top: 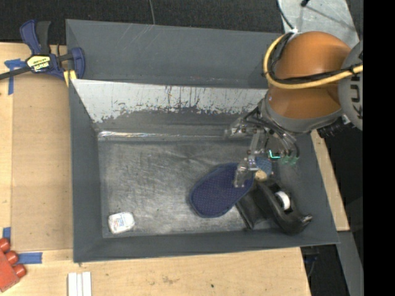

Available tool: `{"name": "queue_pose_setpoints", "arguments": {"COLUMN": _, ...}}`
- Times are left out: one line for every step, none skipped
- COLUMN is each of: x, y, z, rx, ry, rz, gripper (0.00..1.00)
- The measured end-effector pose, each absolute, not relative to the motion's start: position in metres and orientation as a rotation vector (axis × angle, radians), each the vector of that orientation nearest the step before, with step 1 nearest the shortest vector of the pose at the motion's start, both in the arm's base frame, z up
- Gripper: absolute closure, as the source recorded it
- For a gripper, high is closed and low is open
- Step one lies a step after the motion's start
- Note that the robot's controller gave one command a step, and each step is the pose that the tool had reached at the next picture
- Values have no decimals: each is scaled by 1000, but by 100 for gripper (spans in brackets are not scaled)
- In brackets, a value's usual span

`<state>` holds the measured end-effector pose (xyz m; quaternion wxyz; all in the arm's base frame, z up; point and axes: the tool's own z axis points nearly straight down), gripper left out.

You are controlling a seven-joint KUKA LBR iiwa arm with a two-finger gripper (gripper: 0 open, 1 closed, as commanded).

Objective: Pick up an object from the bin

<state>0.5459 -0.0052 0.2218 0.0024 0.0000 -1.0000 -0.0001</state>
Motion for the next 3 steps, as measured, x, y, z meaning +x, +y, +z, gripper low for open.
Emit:
{"name": "queue_pose_setpoints", "arguments": {"x": 602, "y": -50, "z": 86, "rx": 231, "ry": -3139, "rz": -3, "gripper": 0}}
{"name": "queue_pose_setpoints", "arguments": {"x": 601, "y": -51, "z": 85, "rx": 229, "ry": -3128, "rz": -2, "gripper": 100}}
{"name": "queue_pose_setpoints", "arguments": {"x": 594, "y": -78, "z": 269, "rx": 650, "ry": -3086, "rz": 7, "gripper": 100}}
